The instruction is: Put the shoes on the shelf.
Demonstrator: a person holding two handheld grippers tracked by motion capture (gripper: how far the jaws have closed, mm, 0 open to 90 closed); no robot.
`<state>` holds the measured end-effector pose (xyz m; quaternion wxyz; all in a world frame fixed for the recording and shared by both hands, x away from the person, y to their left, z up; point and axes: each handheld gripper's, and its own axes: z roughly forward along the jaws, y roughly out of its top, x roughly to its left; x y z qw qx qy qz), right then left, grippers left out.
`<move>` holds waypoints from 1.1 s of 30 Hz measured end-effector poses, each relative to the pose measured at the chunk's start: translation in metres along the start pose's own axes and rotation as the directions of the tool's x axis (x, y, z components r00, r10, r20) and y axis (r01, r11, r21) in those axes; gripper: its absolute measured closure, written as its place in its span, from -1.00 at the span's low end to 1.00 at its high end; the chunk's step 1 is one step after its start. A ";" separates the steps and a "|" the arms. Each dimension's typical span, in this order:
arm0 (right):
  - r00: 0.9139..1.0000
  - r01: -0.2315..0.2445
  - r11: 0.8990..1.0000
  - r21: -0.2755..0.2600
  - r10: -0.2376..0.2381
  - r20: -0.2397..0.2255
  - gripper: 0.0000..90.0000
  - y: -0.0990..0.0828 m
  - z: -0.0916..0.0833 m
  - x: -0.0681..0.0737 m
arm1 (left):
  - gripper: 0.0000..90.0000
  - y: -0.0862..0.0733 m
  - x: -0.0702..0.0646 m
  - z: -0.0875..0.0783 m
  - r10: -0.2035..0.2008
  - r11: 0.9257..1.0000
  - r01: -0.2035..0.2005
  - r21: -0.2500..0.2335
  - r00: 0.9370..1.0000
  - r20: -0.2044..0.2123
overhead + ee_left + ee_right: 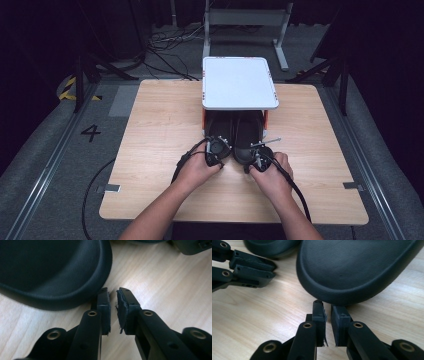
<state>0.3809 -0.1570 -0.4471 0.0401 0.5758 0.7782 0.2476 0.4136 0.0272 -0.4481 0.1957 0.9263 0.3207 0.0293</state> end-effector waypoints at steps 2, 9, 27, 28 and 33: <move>1.000 -0.003 1.000 -0.013 0.003 0.007 0.83 0.002 0.000 -0.002 | 0.82 0.003 0.002 0.001 -0.009 1.000 0.009 -0.011 1.000 -0.006; 0.999 -0.021 1.000 -0.020 0.022 0.031 0.82 0.020 0.000 -0.011 | 0.81 0.012 0.011 0.003 -0.053 0.997 0.053 -0.047 0.999 -0.005; 0.997 -0.057 0.998 0.022 0.056 0.044 0.82 0.049 0.002 -0.029 | 0.83 0.036 0.021 0.004 -0.098 0.993 0.097 -0.066 0.995 -0.011; 0.998 -0.054 0.998 0.018 0.053 0.030 0.82 0.049 0.000 -0.027 | 0.83 0.036 0.022 0.004 -0.104 0.993 0.102 -0.067 0.994 -0.023; 0.996 -0.040 0.999 0.025 0.038 0.079 0.85 0.059 0.005 -0.024 | 0.82 0.037 0.027 0.006 -0.111 0.991 0.107 -0.084 0.993 -0.043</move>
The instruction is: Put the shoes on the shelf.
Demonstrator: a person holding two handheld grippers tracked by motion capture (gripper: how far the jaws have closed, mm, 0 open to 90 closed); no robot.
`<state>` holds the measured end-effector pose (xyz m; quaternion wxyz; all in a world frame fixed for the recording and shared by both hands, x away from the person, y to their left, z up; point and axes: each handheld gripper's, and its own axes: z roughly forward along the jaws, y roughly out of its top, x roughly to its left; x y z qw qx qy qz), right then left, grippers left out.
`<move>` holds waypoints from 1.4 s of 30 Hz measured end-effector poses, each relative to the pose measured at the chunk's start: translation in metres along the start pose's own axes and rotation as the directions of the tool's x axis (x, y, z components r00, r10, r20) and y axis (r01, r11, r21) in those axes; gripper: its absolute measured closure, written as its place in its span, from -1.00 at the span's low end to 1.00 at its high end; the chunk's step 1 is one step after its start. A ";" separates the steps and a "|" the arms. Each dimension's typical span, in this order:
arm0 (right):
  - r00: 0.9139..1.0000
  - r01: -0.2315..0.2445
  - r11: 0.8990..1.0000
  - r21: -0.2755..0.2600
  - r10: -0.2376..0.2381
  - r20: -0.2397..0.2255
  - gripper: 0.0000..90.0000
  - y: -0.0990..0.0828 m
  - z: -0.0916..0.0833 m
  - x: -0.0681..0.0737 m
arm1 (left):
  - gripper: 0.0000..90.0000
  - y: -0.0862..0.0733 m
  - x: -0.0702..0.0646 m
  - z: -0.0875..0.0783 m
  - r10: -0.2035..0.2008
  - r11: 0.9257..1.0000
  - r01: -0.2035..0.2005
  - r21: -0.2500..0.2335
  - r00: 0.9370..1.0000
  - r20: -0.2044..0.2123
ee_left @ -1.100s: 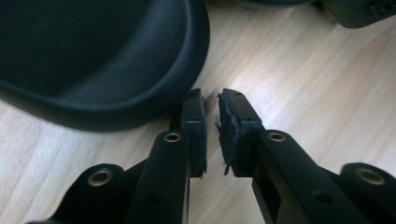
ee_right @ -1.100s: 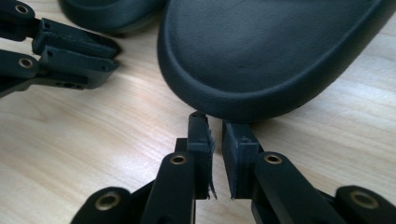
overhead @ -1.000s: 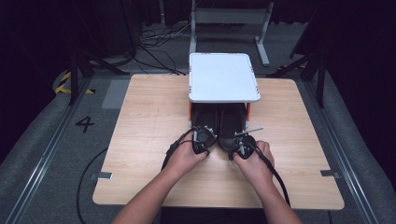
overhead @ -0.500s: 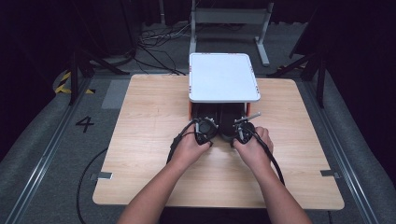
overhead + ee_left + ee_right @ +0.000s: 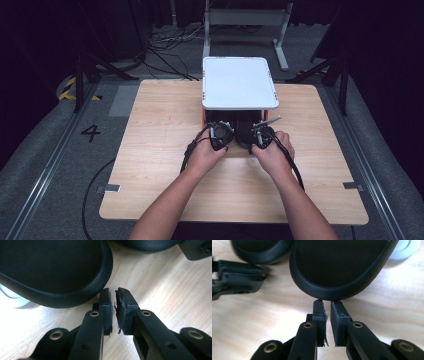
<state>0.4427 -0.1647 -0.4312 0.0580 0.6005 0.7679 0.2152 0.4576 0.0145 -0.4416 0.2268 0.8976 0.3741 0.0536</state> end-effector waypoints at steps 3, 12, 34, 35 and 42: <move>1.000 -0.013 1.000 -0.013 0.013 0.020 0.86 0.007 0.004 -0.001 | 0.81 0.002 0.000 0.000 -0.003 1.000 0.003 -0.001 1.000 0.006; 0.998 -0.031 0.999 -0.022 0.033 0.059 0.84 0.024 0.014 -0.008 | 0.82 0.007 0.001 0.002 -0.013 1.000 0.013 -0.002 0.999 0.031; 0.996 0.088 0.969 -0.232 -0.087 0.014 0.47 -0.006 -0.058 -0.028 | 0.30 -0.030 -0.002 -0.062 -0.016 0.993 0.017 -0.117 1.000 0.013; 0.995 0.101 0.958 -0.270 -0.101 0.013 0.37 -0.010 -0.066 -0.033 | 0.21 -0.034 -0.001 -0.066 -0.018 0.993 0.019 -0.120 1.000 0.004; 0.985 0.167 0.911 -0.378 -0.168 0.031 0.01 -0.022 -0.087 -0.057 | -0.21 -0.062 0.010 -0.095 0.001 0.987 -0.011 -0.159 0.998 -0.062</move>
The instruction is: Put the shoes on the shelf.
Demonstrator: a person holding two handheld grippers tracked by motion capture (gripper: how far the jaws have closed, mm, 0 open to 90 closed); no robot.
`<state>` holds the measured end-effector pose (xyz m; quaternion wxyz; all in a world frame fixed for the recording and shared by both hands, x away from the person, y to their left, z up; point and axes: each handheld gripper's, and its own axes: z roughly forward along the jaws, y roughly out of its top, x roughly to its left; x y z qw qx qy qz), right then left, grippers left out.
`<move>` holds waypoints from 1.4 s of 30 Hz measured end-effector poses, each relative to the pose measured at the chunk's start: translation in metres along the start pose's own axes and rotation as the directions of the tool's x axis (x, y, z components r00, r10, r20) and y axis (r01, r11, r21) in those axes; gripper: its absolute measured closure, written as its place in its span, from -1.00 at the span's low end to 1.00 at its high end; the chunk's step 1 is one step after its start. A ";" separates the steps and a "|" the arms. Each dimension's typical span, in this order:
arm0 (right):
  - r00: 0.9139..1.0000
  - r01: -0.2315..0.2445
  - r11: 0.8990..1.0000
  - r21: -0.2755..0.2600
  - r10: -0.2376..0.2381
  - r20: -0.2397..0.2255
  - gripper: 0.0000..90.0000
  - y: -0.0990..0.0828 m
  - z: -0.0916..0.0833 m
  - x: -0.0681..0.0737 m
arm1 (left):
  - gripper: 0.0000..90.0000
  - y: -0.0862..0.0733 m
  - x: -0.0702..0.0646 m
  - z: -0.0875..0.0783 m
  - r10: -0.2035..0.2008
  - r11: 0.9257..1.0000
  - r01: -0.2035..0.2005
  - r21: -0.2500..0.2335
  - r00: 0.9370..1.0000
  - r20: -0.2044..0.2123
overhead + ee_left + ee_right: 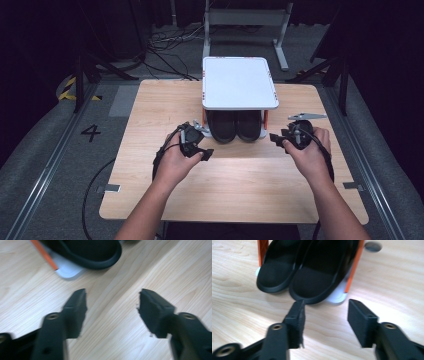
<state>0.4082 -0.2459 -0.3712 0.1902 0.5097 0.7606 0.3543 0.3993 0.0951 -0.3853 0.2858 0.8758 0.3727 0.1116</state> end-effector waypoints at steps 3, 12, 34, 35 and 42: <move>1.000 0.016 0.999 -0.029 -0.016 0.011 -0.05 -0.005 -0.010 -0.014 | -0.36 -0.010 0.005 -0.011 0.022 1.000 -0.022 0.009 1.000 -0.022; 0.999 0.038 0.997 -0.070 -0.038 0.009 -0.14 -0.025 -0.038 -0.052 | -0.50 -0.042 0.034 -0.042 -0.042 0.999 0.042 0.002 0.995 -0.087; 0.979 0.182 0.976 0.122 -0.191 0.067 -0.39 -0.073 -0.024 -0.127 | -0.63 -0.114 0.104 -0.036 -0.068 0.991 0.092 0.096 0.971 -0.228; 0.980 0.183 0.975 0.127 -0.191 0.056 -0.39 -0.075 -0.020 -0.130 | -0.63 -0.117 0.106 -0.033 -0.089 0.989 0.111 0.092 0.972 -0.218; 0.993 0.088 0.980 0.178 -0.099 0.057 -0.38 -0.093 0.002 -0.144 | -0.59 -0.131 0.121 -0.019 -0.204 0.970 0.227 0.082 0.953 -0.222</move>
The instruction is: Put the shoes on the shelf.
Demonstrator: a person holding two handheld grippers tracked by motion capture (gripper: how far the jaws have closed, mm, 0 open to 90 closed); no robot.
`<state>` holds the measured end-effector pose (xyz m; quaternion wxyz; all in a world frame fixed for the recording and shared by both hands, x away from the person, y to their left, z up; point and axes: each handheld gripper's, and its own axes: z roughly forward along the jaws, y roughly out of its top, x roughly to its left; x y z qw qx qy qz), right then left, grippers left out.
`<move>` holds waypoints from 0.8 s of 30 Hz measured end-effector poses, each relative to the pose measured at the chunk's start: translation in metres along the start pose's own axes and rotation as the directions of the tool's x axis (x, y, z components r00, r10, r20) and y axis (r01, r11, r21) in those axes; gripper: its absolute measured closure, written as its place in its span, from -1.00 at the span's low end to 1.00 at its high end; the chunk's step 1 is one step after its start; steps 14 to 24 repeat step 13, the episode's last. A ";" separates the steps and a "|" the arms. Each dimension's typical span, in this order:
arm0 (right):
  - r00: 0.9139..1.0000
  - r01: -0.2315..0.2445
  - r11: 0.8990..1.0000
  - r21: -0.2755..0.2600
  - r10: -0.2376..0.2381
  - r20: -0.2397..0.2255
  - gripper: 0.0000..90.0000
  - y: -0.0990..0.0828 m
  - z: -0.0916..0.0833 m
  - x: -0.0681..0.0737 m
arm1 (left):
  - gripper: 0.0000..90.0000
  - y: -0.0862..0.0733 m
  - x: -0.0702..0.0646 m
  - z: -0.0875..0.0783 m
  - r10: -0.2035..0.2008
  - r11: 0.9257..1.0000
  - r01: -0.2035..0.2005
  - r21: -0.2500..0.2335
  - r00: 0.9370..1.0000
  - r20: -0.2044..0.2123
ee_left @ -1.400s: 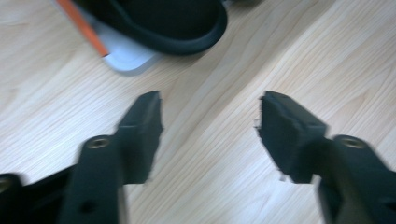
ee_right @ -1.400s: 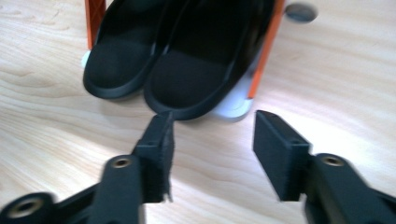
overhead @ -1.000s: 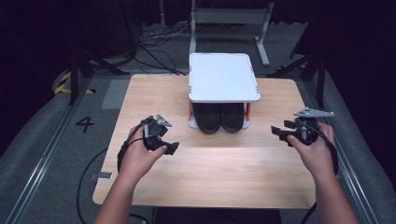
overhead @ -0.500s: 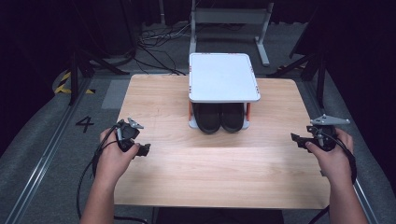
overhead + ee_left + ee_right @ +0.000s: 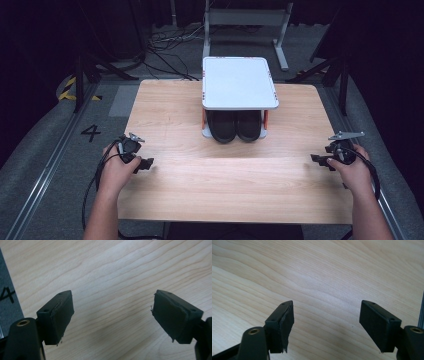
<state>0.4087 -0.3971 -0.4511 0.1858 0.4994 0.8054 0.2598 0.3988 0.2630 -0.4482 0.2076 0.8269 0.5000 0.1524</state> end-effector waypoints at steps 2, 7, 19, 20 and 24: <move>1.000 -0.011 1.000 -0.002 0.011 0.014 -0.39 -0.001 0.002 0.000 | -0.58 -0.001 0.001 0.002 -0.026 1.000 0.026 -0.004 1.000 0.015; 0.999 -0.043 0.998 -0.045 0.043 0.001 -0.39 -0.005 0.010 -0.002 | -0.60 -0.006 0.005 0.015 -0.083 0.996 0.083 -0.012 0.996 0.024; 1.000 -0.018 0.997 -0.069 0.018 -0.001 -0.42 -0.008 0.022 -0.003 | -0.61 -0.006 0.005 0.015 -0.111 0.990 0.111 -0.082 0.994 0.002; 1.000 -0.018 0.997 -0.069 0.018 -0.001 -0.42 -0.008 0.022 -0.003 | -0.61 -0.006 0.005 0.015 -0.111 0.990 0.111 -0.082 0.994 0.002; 1.000 -0.018 0.997 -0.069 0.018 -0.001 -0.42 -0.008 0.022 -0.003 | -0.61 -0.006 0.005 0.015 -0.111 0.990 0.111 -0.082 0.994 0.002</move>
